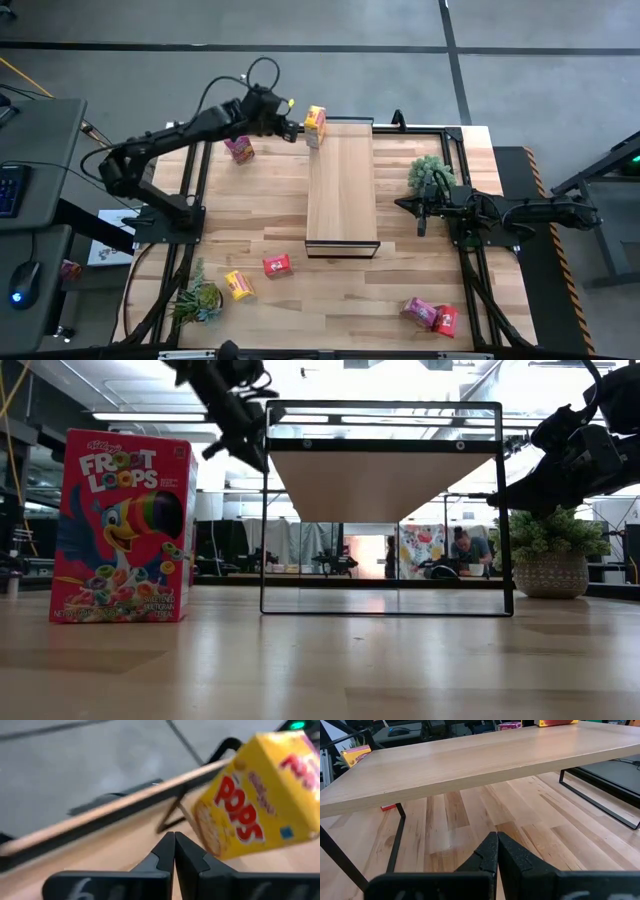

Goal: Stack cereal on shelf
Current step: Put the top yellow cereal box on the shelf

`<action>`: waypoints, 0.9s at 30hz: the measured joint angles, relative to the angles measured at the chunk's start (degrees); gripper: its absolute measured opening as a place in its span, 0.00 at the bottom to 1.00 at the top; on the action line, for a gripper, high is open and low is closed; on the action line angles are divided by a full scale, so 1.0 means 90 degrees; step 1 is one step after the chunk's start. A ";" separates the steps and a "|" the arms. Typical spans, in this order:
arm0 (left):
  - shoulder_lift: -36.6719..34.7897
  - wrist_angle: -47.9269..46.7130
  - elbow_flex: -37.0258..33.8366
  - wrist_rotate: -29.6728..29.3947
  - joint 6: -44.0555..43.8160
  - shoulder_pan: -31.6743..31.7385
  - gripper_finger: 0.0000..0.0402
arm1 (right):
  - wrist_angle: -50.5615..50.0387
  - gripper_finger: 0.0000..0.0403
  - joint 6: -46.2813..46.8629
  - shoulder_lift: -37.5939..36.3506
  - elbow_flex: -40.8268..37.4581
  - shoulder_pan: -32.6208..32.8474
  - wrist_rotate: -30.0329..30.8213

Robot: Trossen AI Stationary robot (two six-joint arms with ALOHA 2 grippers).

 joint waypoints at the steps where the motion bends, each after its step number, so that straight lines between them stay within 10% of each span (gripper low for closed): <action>1: -0.0013 0.0237 -0.0184 0.0151 -0.0062 -0.0003 0.00 | 0.0000 0.00 0.0000 0.0000 0.0000 0.0000 0.0000; 15: 0.0541 0.2647 -0.1086 0.1260 -0.0152 -0.0022 0.00 | 0.0000 0.00 0.0000 0.0001 0.0000 0.0000 0.0000; 27: 0.0662 0.2739 -0.1090 0.1525 -0.0580 -0.0388 0.00 | 0.0001 0.00 -0.0001 0.0001 0.0000 0.0000 0.0000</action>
